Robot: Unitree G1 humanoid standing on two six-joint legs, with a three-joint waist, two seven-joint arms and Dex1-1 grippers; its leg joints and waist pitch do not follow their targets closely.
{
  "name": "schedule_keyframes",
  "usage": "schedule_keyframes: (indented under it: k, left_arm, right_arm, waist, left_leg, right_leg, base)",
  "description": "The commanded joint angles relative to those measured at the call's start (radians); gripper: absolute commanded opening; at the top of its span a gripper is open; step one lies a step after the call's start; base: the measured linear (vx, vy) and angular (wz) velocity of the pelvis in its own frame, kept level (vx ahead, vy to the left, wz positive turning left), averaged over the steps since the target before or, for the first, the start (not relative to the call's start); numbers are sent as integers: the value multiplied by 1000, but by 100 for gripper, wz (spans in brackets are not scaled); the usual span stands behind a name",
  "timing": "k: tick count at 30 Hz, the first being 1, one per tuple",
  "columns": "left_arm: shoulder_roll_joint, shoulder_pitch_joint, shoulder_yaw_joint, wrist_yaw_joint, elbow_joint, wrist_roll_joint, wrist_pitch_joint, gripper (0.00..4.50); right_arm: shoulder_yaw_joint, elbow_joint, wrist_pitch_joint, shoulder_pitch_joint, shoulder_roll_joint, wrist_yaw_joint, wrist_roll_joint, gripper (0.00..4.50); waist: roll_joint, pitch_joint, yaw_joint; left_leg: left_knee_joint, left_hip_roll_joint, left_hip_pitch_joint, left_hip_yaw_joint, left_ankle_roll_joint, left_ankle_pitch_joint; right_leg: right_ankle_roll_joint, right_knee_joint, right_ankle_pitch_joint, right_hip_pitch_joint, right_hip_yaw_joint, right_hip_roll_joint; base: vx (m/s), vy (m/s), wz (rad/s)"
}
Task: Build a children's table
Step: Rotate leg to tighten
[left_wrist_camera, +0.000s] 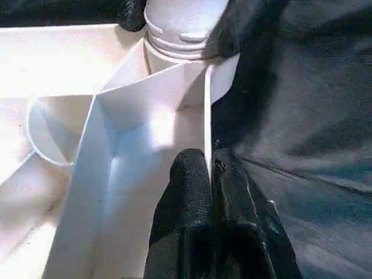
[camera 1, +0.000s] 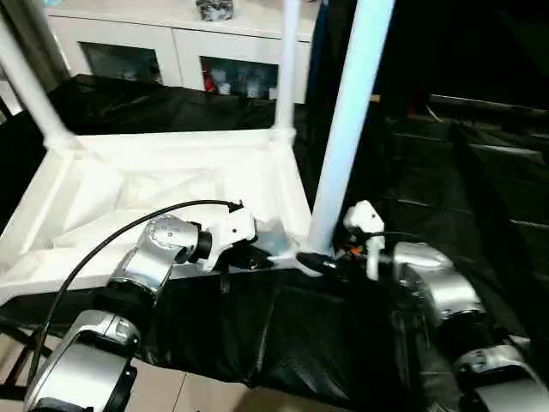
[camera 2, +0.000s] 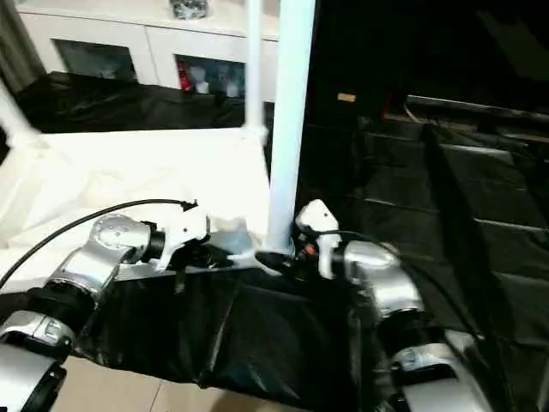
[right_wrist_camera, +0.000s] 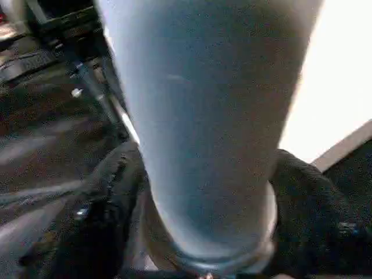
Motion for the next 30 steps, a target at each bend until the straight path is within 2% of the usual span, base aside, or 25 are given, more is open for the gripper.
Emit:
schedule_keyframes:
  k: [1, 6, 16, 18, 19, 20, 21, 22, 23, 26, 30]
  left_arm:
    - [4, 12, -27, -37, 51, 1, -7, 0]
    - [16, -4, -30, -64, 74, 4, -22, 0]
    - [22, -11, -22, -60, 106, 4, -36, 0]
    - [15, -14, -19, 5, 111, 21, -31, 0]
    - [3, -17, -19, 57, 109, 32, 1, 0]
    - [-6, -18, -15, 77, 106, 31, 14, 0]
    - [-20, -20, -12, 114, 102, 35, 28, 0]
    - [-43, -20, -10, 154, 91, 38, 51, 0]
    - [-57, -18, -10, 170, 82, 38, 62, 0]
    - [-105, -9, -9, 226, 55, 39, 95, 0]
    - [-183, 2, -29, 315, 25, 57, 132, 0]
  right_arm:
    - [33, -21, 15, -19, -2, 77, 16, 307]
    - [61, -27, 21, -22, -11, 131, 5, 273]
    - [76, -45, 23, 0, -5, 121, -9, 265]
    - [74, -30, 5, -2, 8, 38, -42, 265]
    - [66, 2, -33, -6, 26, -83, -86, 264]
    - [57, 18, -43, -9, 37, -141, -100, 264]
    - [38, 37, -36, -13, 56, -209, -103, 264]
    - [9, 57, -26, -15, 85, -299, -100, 264]
    - [-5, 66, -24, -14, 100, -345, -99, 264]
    - [-29, 86, -13, -8, 144, -467, -102, 264]
    - [-53, 119, -9, -15, 237, -640, -105, 264]
  waist:
    - [-7, -45, 6]
    - [-9, -45, 10]
    - [-7, -45, 10]
    - [-7, -43, 9]
    - [-7, -39, 8]
    - [-7, -39, 8]
    - [-7, -35, 0]
    - [-10, -36, -5]
    - [-7, -35, -9]
    - [-8, -35, -18]
    - [-7, -36, -21]
  left_leg:
    - [-54, 36, -8, -11, 92, -116]
    - [-54, 36, -7, -11, 82, -116]
    - [-55, 36, -7, -11, 75, -115]
    - [-56, 36, -7, -12, 68, -120]
    - [-59, 37, -5, -14, 54, -146]
    - [-59, 37, -5, -14, 54, -146]
    - [-63, 32, -3, -18, 27, -185]
    - [-65, 32, -2, -19, 21, -193]
    - [-68, 33, -2, -24, 13, -205]
    - [-69, 34, 2, -23, 10, -223]
    - [-66, 32, -2, -21, 23, -215]
  right_leg:
    - [-244, -68, -102, 50, 46, -78]
    - [-243, -68, -104, 51, 45, -80]
    - [-243, -67, -98, 52, 45, -79]
    - [-240, -68, -109, 51, 45, -79]
    - [-226, -75, -177, 47, 46, -82]
    - [-226, -75, -177, 47, 46, -82]
    - [-200, -87, -283, 44, 48, -86]
    - [-189, -90, -318, 43, 48, -86]
    - [-171, -94, -366, 42, 47, -86]
    - [-168, -97, -365, 36, 49, -83]
    - [-176, -96, -324, 36, 51, -82]
  base:
    - [0, 0, 0]
    - [0, 0, 0]
    - [0, 0, 0]
    - [0, 0, 0]
    - [0, 0, 0]
    - [0, 0, 0]
    - [0, 0, 0]
    - [0, 0, 0]
    - [0, 0, 0]
    - [0, 0, 0]
    - [0, 0, 0]
